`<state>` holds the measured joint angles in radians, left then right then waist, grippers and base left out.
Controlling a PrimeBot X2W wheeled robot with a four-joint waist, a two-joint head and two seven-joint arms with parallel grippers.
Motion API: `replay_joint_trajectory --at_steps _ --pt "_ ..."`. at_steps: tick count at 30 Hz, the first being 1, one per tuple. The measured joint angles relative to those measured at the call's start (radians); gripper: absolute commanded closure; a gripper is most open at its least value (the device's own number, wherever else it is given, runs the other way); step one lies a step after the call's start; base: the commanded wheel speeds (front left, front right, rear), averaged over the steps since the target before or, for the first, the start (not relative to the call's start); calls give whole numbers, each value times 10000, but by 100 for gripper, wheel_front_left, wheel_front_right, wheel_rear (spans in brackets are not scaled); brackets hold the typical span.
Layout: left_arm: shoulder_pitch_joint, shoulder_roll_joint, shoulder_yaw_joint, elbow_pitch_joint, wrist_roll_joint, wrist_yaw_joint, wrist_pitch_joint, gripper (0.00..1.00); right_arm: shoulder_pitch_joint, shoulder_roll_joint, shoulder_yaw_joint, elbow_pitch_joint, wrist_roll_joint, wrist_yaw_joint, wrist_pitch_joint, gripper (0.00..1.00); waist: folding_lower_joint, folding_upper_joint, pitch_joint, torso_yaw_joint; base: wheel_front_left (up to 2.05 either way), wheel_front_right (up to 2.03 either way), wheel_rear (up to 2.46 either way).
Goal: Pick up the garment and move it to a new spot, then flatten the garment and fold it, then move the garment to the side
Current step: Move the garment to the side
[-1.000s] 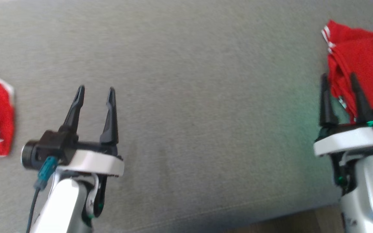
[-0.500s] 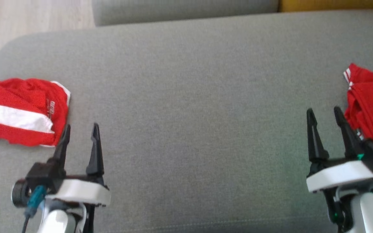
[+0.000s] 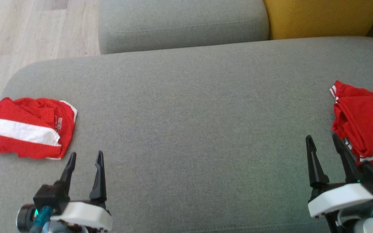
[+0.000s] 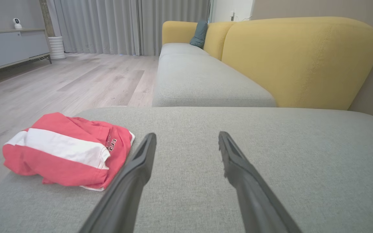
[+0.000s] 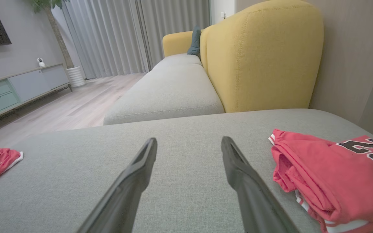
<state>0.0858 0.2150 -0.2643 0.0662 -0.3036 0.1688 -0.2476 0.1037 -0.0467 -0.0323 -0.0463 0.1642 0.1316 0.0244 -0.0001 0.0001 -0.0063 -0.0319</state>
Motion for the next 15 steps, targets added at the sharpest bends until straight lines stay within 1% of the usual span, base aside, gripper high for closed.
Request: replay_joint_trajectory --at_steps 15 --pt "189 35 -125 36 -73 157 98 0 184 13 -4 -366 4 0 301 0 0 0 -179 -44 0 0 0"
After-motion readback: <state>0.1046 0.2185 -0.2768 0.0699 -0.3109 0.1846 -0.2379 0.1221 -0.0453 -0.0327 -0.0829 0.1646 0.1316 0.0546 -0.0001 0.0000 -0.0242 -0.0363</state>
